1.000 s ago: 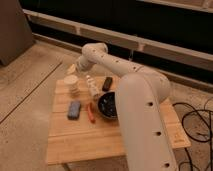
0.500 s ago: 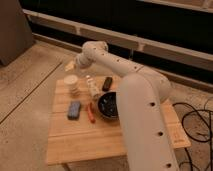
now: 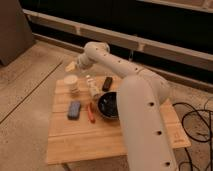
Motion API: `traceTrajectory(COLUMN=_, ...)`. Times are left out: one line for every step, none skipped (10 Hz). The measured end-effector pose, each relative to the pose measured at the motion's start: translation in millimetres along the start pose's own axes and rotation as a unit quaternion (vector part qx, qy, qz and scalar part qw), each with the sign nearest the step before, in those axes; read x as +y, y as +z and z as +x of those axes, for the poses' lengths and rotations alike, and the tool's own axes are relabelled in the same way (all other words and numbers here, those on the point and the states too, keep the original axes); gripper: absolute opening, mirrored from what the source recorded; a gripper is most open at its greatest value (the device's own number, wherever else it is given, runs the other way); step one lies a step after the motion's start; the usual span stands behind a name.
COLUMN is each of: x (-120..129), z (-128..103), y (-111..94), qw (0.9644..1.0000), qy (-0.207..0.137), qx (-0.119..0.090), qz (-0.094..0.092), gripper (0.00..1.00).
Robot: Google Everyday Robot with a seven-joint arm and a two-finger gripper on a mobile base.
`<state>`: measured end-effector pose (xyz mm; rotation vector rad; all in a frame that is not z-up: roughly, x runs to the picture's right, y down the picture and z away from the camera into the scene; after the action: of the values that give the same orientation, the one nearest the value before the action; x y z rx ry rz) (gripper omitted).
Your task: Pick up the ceramic cup
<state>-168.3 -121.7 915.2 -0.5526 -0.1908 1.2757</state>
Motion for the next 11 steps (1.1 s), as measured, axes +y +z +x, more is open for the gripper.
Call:
traceTrajectory(x=-2.8, z=-4.7, y=-2.2, qw=0.9995, qy=-0.015, qx=0.001, qz=0.027, gripper=0.65)
traceTrajectory(x=4.4, z=-13.0, y=-4.3, qw=0.9974, qy=-0.037, qx=0.005, qz=0.061, gripper=0.65)
traceTrajectory(x=9.8, z=-14.4, y=-2.8, qw=0.9965, qy=-0.043, qx=0.009, qz=0.071, gripper=0.65)
traceTrajectory(x=19.6, z=-12.3, y=2.5, qw=0.9962, qy=-0.045, qx=0.018, qz=0.072, gripper=0.65)
traceTrajectory(x=34.1, z=-4.7, y=14.9, qw=0.9962, qy=-0.044, qx=0.037, qz=0.066, gripper=0.65)
traceTrajectory(x=43.1, z=2.1, y=24.6, qw=0.9959, qy=-0.041, qx=0.053, qz=0.060, gripper=0.65)
traceTrajectory(x=46.9, z=8.9, y=33.9, qw=0.9952, qy=-0.038, qx=0.070, qz=0.058, gripper=0.65)
traceTrajectory(x=47.2, z=13.6, y=40.5, qw=0.9944, qy=-0.034, qx=0.083, qz=0.056, gripper=0.65)
traceTrajectory(x=45.3, z=16.6, y=45.5, qw=0.9936, qy=-0.029, qx=0.094, qz=0.056, gripper=0.65)
traceTrajectory(x=39.6, z=17.8, y=48.4, qw=0.9929, qy=-0.022, qx=0.102, qz=0.058, gripper=0.65)
traceTrajectory(x=35.8, z=18.0, y=49.7, qw=0.9924, qy=-0.018, qx=0.106, qz=0.060, gripper=0.65)
